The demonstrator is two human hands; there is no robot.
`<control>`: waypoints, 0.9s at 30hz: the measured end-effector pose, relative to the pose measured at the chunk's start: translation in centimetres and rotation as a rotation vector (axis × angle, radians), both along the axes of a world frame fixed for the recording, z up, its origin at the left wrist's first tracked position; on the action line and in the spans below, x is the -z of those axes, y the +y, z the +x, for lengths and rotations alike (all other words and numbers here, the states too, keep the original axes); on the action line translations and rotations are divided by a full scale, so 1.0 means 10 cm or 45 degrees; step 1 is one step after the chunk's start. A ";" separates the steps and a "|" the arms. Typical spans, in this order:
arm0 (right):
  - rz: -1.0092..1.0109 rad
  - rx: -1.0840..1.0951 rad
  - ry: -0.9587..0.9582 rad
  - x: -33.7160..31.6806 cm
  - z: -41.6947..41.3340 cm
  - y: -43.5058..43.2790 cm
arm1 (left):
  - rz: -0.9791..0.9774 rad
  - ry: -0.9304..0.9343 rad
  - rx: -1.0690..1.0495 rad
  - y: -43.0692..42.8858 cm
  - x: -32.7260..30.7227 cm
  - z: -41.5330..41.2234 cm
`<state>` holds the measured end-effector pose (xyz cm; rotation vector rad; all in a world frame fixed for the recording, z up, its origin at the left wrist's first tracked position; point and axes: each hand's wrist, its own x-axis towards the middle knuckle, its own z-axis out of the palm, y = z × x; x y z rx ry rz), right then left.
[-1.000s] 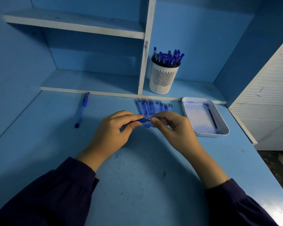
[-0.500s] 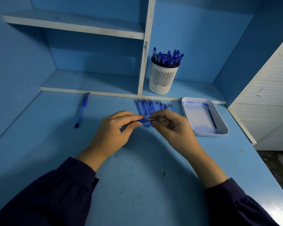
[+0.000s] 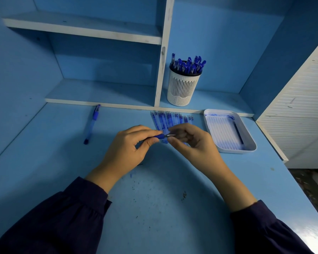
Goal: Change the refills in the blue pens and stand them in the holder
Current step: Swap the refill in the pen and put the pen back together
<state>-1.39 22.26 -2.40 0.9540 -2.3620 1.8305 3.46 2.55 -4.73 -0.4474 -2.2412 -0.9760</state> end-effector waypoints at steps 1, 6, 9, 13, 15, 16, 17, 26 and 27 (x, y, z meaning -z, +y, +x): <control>-0.009 -0.009 -0.003 -0.01 0.01 0.00 | 0.005 -0.002 0.000 0.00 0.00 0.00; 0.027 0.003 0.007 0.00 0.00 0.00 | -0.010 -0.005 0.001 -0.01 -0.01 0.00; -0.021 -0.009 -0.023 -0.02 0.01 0.00 | -0.008 -0.004 0.007 0.00 -0.01 0.00; 0.056 0.040 0.014 0.00 0.02 -0.02 | -0.011 0.001 0.010 0.00 -0.01 0.01; 0.073 0.071 0.030 0.01 0.03 -0.03 | -0.021 0.015 0.001 -0.01 -0.01 0.01; 0.073 0.080 0.039 0.01 0.04 -0.04 | -0.022 0.021 -0.005 -0.01 -0.01 0.00; 0.065 0.081 0.043 0.00 0.05 -0.04 | -0.014 0.023 -0.010 -0.01 -0.01 0.00; 0.029 0.176 0.064 0.00 0.10 -0.09 | -0.030 0.021 -0.015 -0.02 -0.02 0.00; 0.028 0.183 0.038 0.00 0.10 -0.10 | -0.032 0.016 -0.015 -0.02 -0.02 0.00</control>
